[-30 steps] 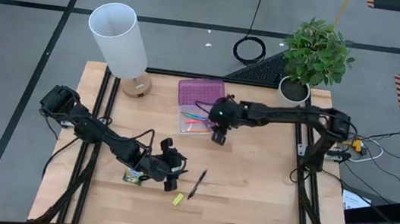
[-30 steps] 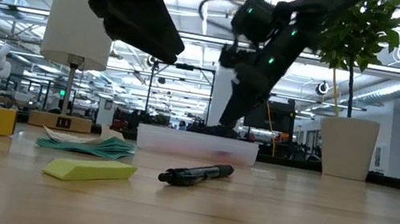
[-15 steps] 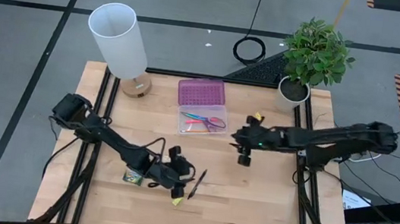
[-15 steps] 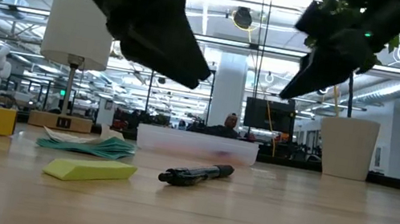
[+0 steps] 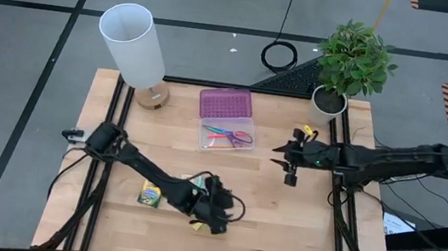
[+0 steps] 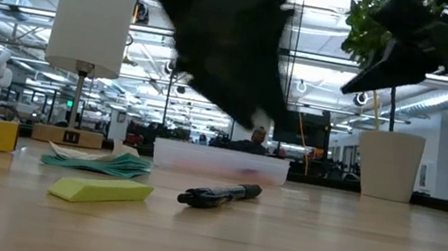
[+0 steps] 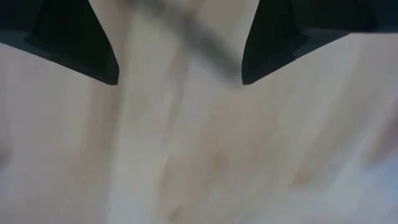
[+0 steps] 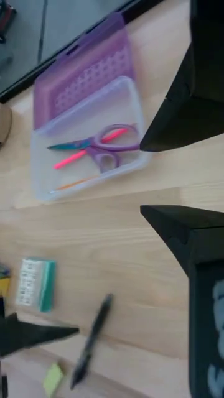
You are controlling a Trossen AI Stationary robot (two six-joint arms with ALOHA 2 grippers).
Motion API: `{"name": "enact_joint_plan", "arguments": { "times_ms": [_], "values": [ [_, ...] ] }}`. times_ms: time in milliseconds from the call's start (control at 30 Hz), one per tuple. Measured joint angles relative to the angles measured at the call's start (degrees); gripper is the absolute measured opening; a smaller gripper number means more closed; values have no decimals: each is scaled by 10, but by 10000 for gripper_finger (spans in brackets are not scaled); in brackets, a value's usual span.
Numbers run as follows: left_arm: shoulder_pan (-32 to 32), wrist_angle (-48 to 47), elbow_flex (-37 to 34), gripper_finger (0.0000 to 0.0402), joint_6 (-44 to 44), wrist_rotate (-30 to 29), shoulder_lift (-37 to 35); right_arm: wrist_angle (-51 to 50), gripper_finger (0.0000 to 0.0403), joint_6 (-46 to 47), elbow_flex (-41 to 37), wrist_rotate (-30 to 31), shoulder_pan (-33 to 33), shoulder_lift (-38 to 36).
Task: Pack school essentials
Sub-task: Put the black pen into the purple supply box
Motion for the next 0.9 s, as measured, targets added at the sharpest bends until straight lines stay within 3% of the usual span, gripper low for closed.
{"name": "enact_joint_plan", "arguments": {
  "times_ms": [333, 600, 900],
  "values": [
    [9, -54, 14, 288, -83, -27, 35, -32, 141, -3, 0, 0, 0, -26],
    [12, -62, 14, 243, -121, 15, 45, -53, 141, 2, 1, 0, 0, -36],
    [16, -84, 12, 204, -135, 23, 46, -49, 141, 2, 1, -1, 0, -33]
  ]
}}
